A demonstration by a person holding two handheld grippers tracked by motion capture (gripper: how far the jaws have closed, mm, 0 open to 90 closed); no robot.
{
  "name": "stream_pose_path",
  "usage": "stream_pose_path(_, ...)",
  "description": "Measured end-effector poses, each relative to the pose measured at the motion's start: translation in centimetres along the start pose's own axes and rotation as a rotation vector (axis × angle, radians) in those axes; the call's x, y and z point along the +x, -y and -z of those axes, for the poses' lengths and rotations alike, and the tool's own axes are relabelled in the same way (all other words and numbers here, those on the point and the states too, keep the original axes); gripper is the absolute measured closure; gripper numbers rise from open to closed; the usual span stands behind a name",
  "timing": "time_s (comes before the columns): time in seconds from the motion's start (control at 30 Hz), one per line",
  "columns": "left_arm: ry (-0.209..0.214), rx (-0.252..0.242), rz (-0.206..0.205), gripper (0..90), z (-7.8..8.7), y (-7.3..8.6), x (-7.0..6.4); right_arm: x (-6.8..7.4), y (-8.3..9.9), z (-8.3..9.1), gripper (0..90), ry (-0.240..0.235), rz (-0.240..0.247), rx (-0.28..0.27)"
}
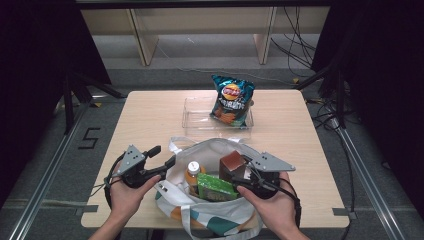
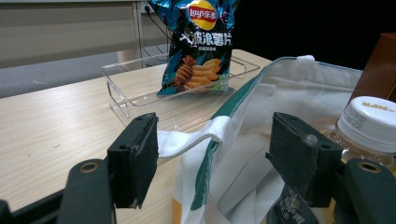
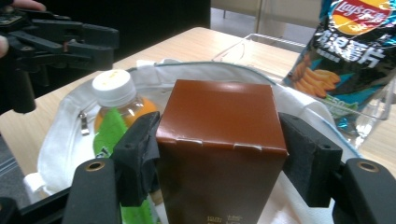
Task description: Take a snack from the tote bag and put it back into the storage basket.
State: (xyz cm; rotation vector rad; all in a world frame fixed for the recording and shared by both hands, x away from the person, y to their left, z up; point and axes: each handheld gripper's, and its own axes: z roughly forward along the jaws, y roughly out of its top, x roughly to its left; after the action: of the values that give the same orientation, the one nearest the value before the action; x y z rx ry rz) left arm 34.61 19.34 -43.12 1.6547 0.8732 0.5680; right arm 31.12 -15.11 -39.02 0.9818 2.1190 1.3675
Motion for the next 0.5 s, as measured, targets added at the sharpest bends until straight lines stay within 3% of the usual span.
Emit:
stream_pose_path(0.07, 0.000, 0.000, 0.000, 32.3, 0.0, 0.0, 0.0, 0.1, 0.0, 0.0, 34.7, 0.008, -0.029, 0.007)
stream_pose_path(0.2, 0.000, -0.001, 0.001, 32.3, 0.0, 0.0, 0.0, 0.2, 0.1, -0.6, 28.5, 0.027, -0.021, -0.001)
stream_pose_path(0.27, 0.000, 0.000, 0.000, 32.3, 0.0, 0.0, 0.0, 0.2, 0.2, -0.7, 27.3, 0.025, -0.032, 0.029)
stream_pose_path(0.43, 0.001, 0.001, -0.001, 32.3, 0.0, 0.0, 0.0, 0.4, 0.2, -1.3, 26.9, 0.024, -0.033, 0.026)
stream_pose_path(0.47, 0.001, 0.000, 0.000, 32.3, 0.0, 0.0, 0.0, 0.3, 0.1, -1.4, 26.7, 0.029, -0.008, 0.028)
stream_pose_path(0.5, 0.003, 0.000, 0.000, 32.3, 0.0, 0.0, 0.0, 0.6, 0.0, -1.4, 26.6, 0.026, -0.033, 0.035)
